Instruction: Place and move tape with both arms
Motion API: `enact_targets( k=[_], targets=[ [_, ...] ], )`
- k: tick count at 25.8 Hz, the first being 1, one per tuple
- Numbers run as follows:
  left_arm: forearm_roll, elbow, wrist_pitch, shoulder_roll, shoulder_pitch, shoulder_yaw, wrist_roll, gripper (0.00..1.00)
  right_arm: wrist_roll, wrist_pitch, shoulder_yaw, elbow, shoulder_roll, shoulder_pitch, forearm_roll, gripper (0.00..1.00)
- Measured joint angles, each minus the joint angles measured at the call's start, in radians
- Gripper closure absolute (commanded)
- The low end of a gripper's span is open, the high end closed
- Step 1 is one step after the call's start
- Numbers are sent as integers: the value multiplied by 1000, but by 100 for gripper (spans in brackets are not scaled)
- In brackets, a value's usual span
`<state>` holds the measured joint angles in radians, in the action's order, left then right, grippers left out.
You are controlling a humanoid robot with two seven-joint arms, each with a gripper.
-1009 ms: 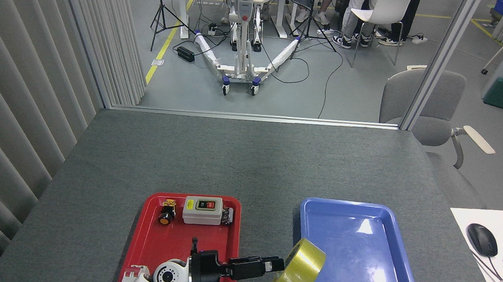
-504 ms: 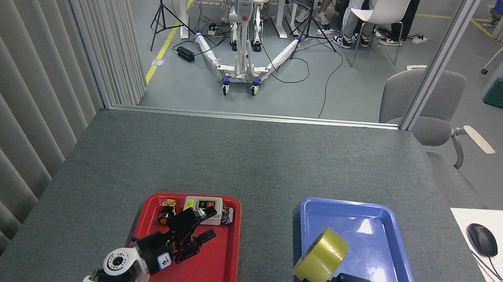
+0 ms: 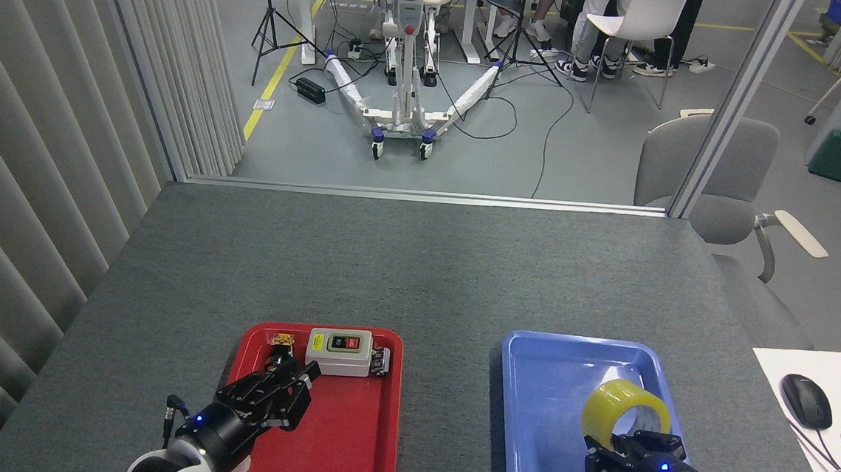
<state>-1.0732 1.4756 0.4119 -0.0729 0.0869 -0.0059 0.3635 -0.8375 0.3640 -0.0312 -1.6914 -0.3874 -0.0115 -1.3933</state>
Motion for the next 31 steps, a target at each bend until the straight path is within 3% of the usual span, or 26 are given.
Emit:
enact_targets(
  k=[3, 6, 9, 11, 12, 17, 19, 23, 27, 29, 31],
  targets=[
    [-139, 40, -138, 10, -30, -55, -58, 66, -164, -58, -31, 2, 12, -43, 37, 100],
    [-189, 60, -347, 12, -59, -156, -197, 0, -315, -142, -61, 2, 26, -83, 80, 100],
    [-202, 80, -549, -33, -84, -255, -349, 0, -388, -236, -98, 4, 39, -112, 96, 100],
    [-204, 99, -617, -70, -94, -307, -406, 0, -411, -287, -112, 5, 46, -121, 100, 100],
    [-205, 107, -637, -82, -96, -322, -422, 0, -413, -303, -115, 6, 49, -124, 101, 94],
    [-208, 124, -642, -111, -93, -341, -447, 0, -419, -336, -124, 26, 53, -139, 100, 22],
    [-209, 143, -600, -129, -90, -332, -444, 0, -415, -338, -126, 33, 53, -141, 98, 4],
    [-207, 161, -496, -150, -89, -277, -422, 0, -398, -338, -127, 38, 54, -141, 95, 1],
    [-184, 149, -386, -80, -90, -163, -295, 0, -358, -338, -127, 35, 56, -131, 94, 1],
    [-178, 150, -329, -47, -93, -124, -244, 0, -283, -338, -121, 24, 57, -122, 94, 1],
    [-177, 154, -303, -39, -94, -106, -247, 0, -133, -337, -103, 7, 59, -99, 94, 1]
  ],
)
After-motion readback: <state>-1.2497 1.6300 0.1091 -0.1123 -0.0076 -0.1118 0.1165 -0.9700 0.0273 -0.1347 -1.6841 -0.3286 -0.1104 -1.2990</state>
